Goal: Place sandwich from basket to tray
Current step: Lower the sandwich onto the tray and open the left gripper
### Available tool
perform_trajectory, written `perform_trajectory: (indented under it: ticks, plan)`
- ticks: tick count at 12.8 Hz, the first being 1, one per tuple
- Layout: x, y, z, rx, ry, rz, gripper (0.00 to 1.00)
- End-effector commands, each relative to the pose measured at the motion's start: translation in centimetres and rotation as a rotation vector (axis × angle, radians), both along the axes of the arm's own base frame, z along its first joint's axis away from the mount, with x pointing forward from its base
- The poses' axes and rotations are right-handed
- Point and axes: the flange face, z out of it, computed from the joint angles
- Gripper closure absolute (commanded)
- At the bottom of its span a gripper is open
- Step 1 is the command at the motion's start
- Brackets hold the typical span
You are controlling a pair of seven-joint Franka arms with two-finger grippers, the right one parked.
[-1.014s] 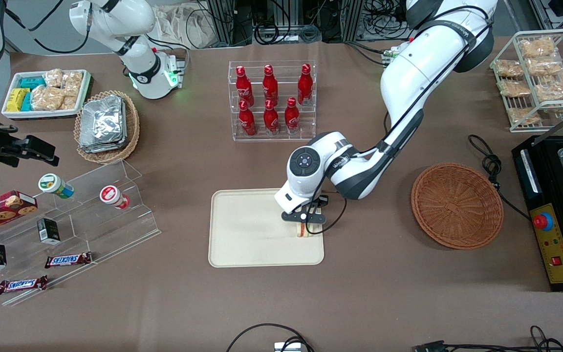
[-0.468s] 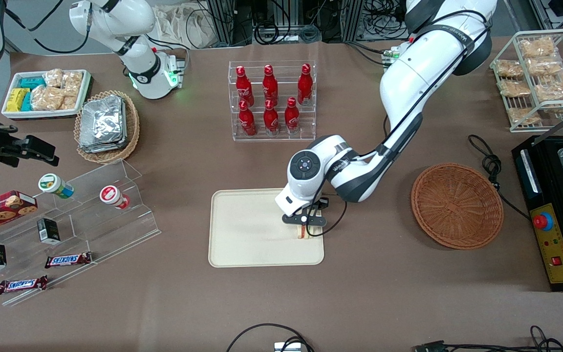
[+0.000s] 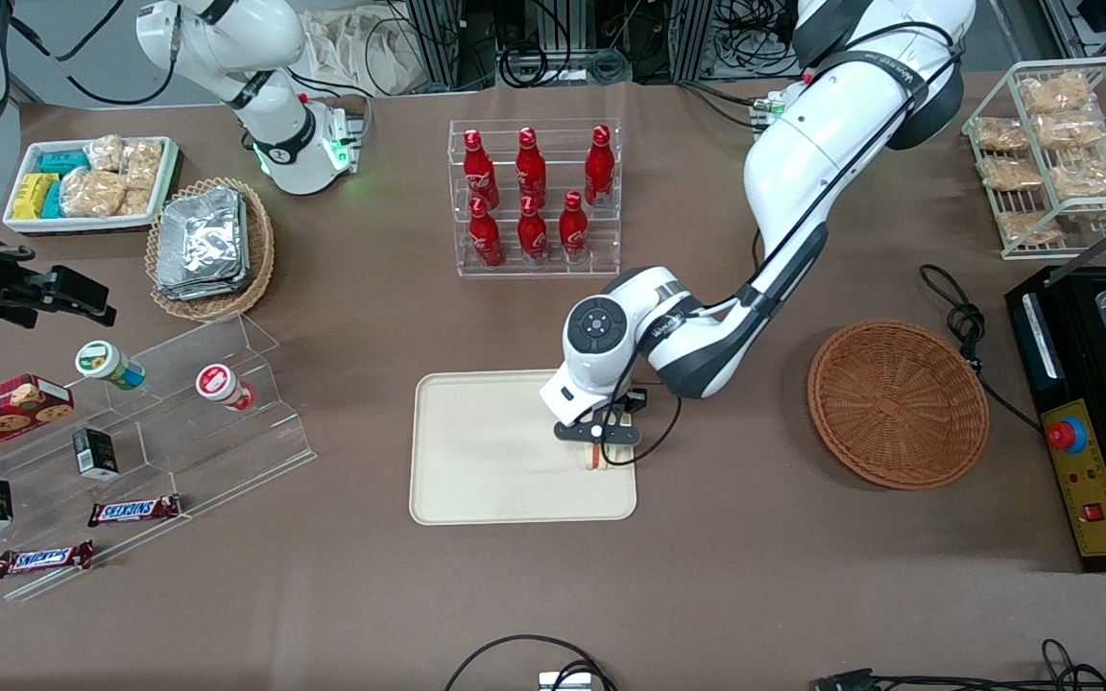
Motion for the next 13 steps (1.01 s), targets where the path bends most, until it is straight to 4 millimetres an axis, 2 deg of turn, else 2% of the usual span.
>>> perform_trajectory:
  ticks: [1, 3, 6, 7, 9, 11, 13]
  plan:
    - [0.6, -0.5, 0.9, 0.01, -0.034, 0.014, 0.08]
    - [1.0, -0.2, 2.5, 0.005, -0.049, 0.026, 0.03]
    - [2.0, 1.1, 7.5, 0.018, -0.095, 0.126, 0.03]
    - [3.0, 2.3, 10.1, 0.017, -0.12, 0.177, 0.03]
    - [3.0, 3.7, 15.4, 0.049, -0.157, 0.226, 0.02]
    - [5.0, 8.8, 19.7, 0.054, -0.163, 0.315, 0.02]
    - [5.5, 11.9, 23.2, 0.066, -0.171, 0.365, 0.01]
